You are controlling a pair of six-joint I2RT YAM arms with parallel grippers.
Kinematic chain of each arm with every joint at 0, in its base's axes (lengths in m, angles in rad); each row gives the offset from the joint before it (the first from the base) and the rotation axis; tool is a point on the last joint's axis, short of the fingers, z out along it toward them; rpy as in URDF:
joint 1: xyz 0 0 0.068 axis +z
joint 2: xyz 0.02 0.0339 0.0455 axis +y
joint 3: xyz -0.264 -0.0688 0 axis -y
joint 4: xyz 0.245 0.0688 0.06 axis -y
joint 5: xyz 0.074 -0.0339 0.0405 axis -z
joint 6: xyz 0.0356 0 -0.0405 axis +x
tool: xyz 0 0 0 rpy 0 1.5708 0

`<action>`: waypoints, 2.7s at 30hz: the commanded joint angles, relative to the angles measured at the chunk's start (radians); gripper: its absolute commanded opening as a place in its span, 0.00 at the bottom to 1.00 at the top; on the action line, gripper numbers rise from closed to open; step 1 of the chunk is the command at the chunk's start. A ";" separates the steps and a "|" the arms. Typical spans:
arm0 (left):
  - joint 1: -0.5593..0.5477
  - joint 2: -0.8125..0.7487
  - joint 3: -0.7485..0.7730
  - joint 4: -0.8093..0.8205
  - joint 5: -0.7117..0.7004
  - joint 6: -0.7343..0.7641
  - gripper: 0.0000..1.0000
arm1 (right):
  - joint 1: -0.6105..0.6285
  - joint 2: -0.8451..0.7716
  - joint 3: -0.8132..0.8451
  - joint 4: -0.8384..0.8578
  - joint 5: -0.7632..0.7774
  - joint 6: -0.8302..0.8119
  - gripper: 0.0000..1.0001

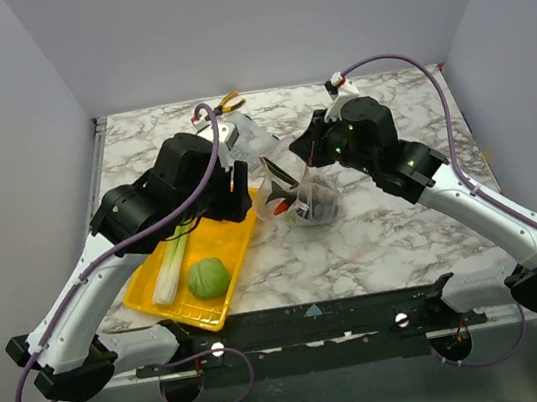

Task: Place the food in the zip-top bag and seal the zipper
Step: Place the fake fish in the zipper food storage bag, then pick up the fake fruit from the bin.

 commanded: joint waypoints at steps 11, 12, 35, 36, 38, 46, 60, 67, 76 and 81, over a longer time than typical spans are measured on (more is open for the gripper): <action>0.098 -0.263 -0.388 0.293 0.171 -0.078 0.82 | 0.006 -0.060 -0.015 0.004 0.022 0.005 0.01; 0.121 -0.290 -0.420 0.316 0.165 -0.087 0.84 | 0.006 -0.068 -0.017 -0.002 0.033 0.004 0.01; 0.652 -0.131 -0.949 0.916 0.278 -0.452 0.98 | 0.006 -0.128 -0.032 -0.053 0.098 -0.006 0.01; 0.656 -0.102 -0.941 0.918 0.286 -0.459 0.98 | 0.006 -0.132 -0.033 -0.053 0.100 -0.007 0.01; 0.668 -0.023 -0.936 0.937 0.319 -0.484 0.98 | 0.006 -0.134 -0.033 -0.053 0.103 -0.010 0.01; 0.741 0.179 -1.034 1.187 0.457 -0.694 0.95 | 0.006 -0.126 -0.027 -0.053 0.093 -0.015 0.01; 0.741 0.313 -1.134 1.540 0.512 -0.800 0.76 | 0.005 -0.057 -0.002 -0.026 0.051 -0.014 0.01; 0.741 0.294 -1.156 1.555 0.502 -0.784 0.58 | 0.006 -0.059 -0.002 -0.030 0.061 -0.021 0.01; 0.741 0.146 -1.190 1.452 0.456 -0.728 0.47 | 0.006 -0.069 -0.006 -0.040 0.085 -0.036 0.01; 0.741 -0.043 -1.215 1.351 0.440 -0.699 0.47 | 0.006 -0.071 -0.011 -0.026 0.083 -0.038 0.01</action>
